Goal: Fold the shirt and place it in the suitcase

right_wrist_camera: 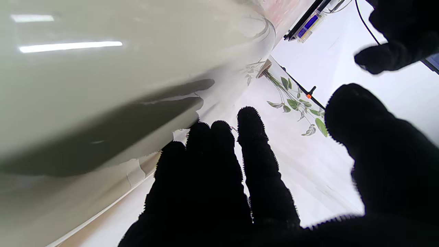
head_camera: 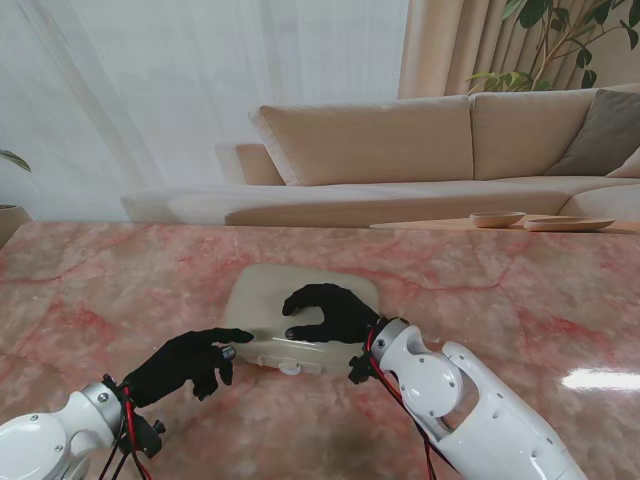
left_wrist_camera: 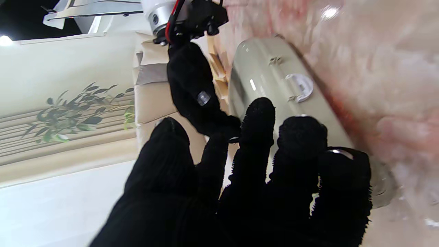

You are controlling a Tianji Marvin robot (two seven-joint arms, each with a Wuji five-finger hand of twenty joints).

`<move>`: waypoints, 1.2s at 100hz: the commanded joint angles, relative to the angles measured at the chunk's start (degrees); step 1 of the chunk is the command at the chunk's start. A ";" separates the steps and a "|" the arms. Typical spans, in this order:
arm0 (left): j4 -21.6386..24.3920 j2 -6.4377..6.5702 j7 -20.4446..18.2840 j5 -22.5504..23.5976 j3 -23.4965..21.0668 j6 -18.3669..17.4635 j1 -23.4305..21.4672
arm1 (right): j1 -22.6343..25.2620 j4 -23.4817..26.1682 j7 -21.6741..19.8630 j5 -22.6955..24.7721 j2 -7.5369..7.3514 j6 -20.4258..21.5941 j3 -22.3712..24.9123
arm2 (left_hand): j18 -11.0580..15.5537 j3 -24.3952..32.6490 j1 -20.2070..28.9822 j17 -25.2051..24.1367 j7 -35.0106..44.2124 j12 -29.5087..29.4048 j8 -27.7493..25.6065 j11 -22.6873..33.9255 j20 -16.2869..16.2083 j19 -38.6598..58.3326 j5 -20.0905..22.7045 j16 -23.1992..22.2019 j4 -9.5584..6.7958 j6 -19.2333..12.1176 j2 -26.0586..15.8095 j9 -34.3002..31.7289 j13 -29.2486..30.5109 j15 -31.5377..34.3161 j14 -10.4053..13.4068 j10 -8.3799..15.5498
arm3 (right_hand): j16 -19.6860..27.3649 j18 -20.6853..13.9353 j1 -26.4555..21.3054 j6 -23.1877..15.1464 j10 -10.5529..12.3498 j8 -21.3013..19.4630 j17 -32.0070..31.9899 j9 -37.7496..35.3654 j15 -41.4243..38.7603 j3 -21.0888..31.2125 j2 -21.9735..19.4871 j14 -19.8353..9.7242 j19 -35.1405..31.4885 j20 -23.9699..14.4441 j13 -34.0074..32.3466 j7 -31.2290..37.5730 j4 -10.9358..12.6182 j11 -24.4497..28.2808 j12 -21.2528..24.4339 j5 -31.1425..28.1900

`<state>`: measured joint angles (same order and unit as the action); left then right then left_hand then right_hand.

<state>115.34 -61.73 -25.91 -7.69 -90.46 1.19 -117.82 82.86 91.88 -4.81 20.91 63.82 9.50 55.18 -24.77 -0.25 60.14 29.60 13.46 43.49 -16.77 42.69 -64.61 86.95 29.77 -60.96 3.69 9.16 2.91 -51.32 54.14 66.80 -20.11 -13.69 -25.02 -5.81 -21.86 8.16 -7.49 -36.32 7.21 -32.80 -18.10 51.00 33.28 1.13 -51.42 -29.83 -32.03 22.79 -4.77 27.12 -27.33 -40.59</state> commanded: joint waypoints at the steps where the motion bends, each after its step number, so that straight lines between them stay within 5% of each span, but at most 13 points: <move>1: -1.16 0.46 0.40 0.54 0.57 0.90 -0.89 | 1.99 -4.23 -2.52 0.05 -0.69 -1.31 -1.25 | 0.74 -1.56 1.32 3.30 0.11 1.81 1.67 3.49 -2.15 6.34 0.72 -0.88 -1.56 2.01 -2.72 -2.48 3.87 5.47 2.06 2.00 | 0.57 14.68 -1.43 -1.09 -4.56 -0.89 5.09 0.25 -2.34 0.54 -0.25 8.70 -5.69 0.71 -2.12 0.50 2.25 1.54 -0.24 1.19; 19: -2.31 0.93 -2.26 -0.12 1.04 4.12 -0.94 | 1.49 -4.69 -2.98 -0.25 -0.75 -1.05 -1.65 | 1.89 -1.42 1.36 8.52 -2.84 5.57 5.33 10.42 -1.88 11.77 -3.86 -0.11 -1.76 7.89 -2.48 -4.13 7.85 12.09 5.18 5.29 | 0.54 14.90 -1.96 -0.63 -4.91 -0.83 4.99 0.35 -2.32 0.06 -0.57 8.94 -5.71 0.81 -1.99 0.54 2.45 1.51 -0.22 1.31; 44: -5.79 0.75 -2.57 -2.69 3.62 5.48 1.12 | 0.89 -5.17 -3.46 -0.44 -0.80 -0.99 -2.12 | 4.09 -0.48 6.71 15.13 0.53 9.82 5.61 20.72 1.90 18.86 -3.17 1.59 -2.17 4.33 2.25 -7.67 13.32 19.13 9.64 11.19 | 0.37 15.34 -2.16 -0.22 -5.42 -0.74 4.98 0.18 -2.67 -0.17 -0.48 9.42 -5.99 0.70 -2.05 0.45 2.56 1.58 -0.27 0.88; 72: -10.10 1.63 -8.24 -5.33 6.05 7.59 4.77 | 0.26 -5.81 -3.76 -0.81 -0.77 -1.01 -2.71 | 4.78 1.45 11.22 16.66 0.86 10.77 5.42 22.80 3.16 20.40 -3.27 2.01 -3.02 4.38 2.43 -8.65 14.59 20.37 10.57 12.72 | 0.30 15.12 -1.54 -0.79 -4.99 -0.75 5.19 -0.18 -3.10 0.65 0.18 9.14 -6.45 0.68 -2.43 0.49 2.51 1.81 -0.33 0.51; 75: -10.49 1.66 -8.56 -5.63 6.34 7.87 5.14 | 0.21 -5.86 -3.79 -0.86 -0.77 -1.01 -2.75 | 4.81 1.69 11.47 16.82 0.72 10.81 5.50 22.90 3.27 20.58 -3.37 2.04 -3.13 4.48 2.38 -8.58 14.69 20.48 10.61 11.34 | 0.31 15.06 -1.42 -0.80 -4.92 -0.76 5.22 -0.20 -3.10 0.75 0.24 9.12 -6.48 0.70 -2.44 0.51 2.48 1.83 -0.33 0.49; 84: -11.57 1.85 -9.41 -5.60 7.30 8.46 6.23 | 0.04 -6.01 -3.90 -0.96 -0.77 -1.06 -2.87 | 5.00 3.49 11.22 16.91 -0.66 10.68 6.21 23.28 4.44 21.23 -4.80 2.44 -3.81 5.61 2.33 -8.35 14.71 20.75 10.63 12.48 | 0.38 14.98 -1.05 -1.20 -4.57 -0.81 5.25 -0.26 -3.07 1.08 0.40 8.89 -6.50 0.77 -2.47 0.62 2.40 1.90 -0.33 0.49; 86: -11.84 1.88 -9.49 -5.47 7.53 8.48 6.49 | 0.00 -6.03 -3.93 -0.98 -0.77 -1.08 -2.88 | 5.55 6.66 9.25 16.97 -1.13 10.22 6.57 23.56 5.01 21.60 -5.41 2.55 -5.37 5.85 2.99 -8.28 14.74 20.79 10.89 13.02 | 0.40 14.95 -1.07 -1.31 -4.53 -0.82 5.26 -0.33 -3.06 1.19 0.44 8.82 -6.51 0.79 -2.48 0.65 2.40 1.94 -0.34 0.50; 100: -13.61 1.92 -10.17 -6.05 9.05 9.27 8.18 | -0.18 -6.11 -4.14 -1.11 -0.78 -1.29 -2.97 | 5.71 14.67 4.67 17.09 -2.20 9.48 7.24 24.17 5.19 21.71 -6.89 2.57 -9.12 4.21 4.72 -8.17 14.75 20.79 11.01 14.10 | 0.49 14.74 -0.75 -1.60 -4.10 -0.85 5.30 -0.13 -2.96 1.42 0.37 8.47 -6.49 0.90 -2.49 0.75 2.30 1.91 -0.31 0.70; 109: -14.28 1.91 -9.61 -5.00 10.16 10.50 9.12 | -0.27 -6.19 -4.28 -1.17 -0.80 -1.35 -3.03 | 6.01 18.00 2.90 17.33 -2.13 8.91 7.24 24.38 5.50 21.90 -6.43 2.58 -9.92 0.81 5.27 -8.32 14.80 20.80 11.00 14.53 | 0.56 14.60 -0.63 -1.70 -4.03 -0.86 5.32 0.02 -2.83 1.38 0.20 8.26 -6.45 0.97 -2.46 0.80 2.26 1.93 -0.30 0.83; 120: -15.05 1.84 -9.30 -4.91 11.26 12.67 10.19 | -0.35 -6.28 -4.45 -1.32 -0.82 -1.48 -3.09 | 5.87 18.71 2.42 17.47 -2.68 8.73 7.50 24.42 5.67 21.98 -6.95 2.62 -9.76 2.52 5.17 -8.08 14.94 20.72 10.94 14.49 | 0.61 14.47 -0.76 -1.63 -4.06 -0.85 5.28 0.14 -2.69 1.21 0.01 8.33 -6.37 1.05 -2.28 0.84 2.24 1.98 -0.30 0.95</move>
<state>101.20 -59.72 -35.29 -12.64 -79.76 13.24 -107.83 80.20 90.15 -6.60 19.45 63.73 9.92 53.37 -20.66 17.04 63.42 44.98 11.87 52.53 -10.25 64.58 -59.46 99.41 24.40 -59.01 -3.75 13.16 7.31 -58.01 66.49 83.15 -11.57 -1.69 -25.02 -8.25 -23.17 8.14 -5.15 -36.32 7.15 -32.77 -18.12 51.01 32.98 -1.32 -51.40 -29.83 -32.01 22.79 -4.58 27.42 -27.31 -40.57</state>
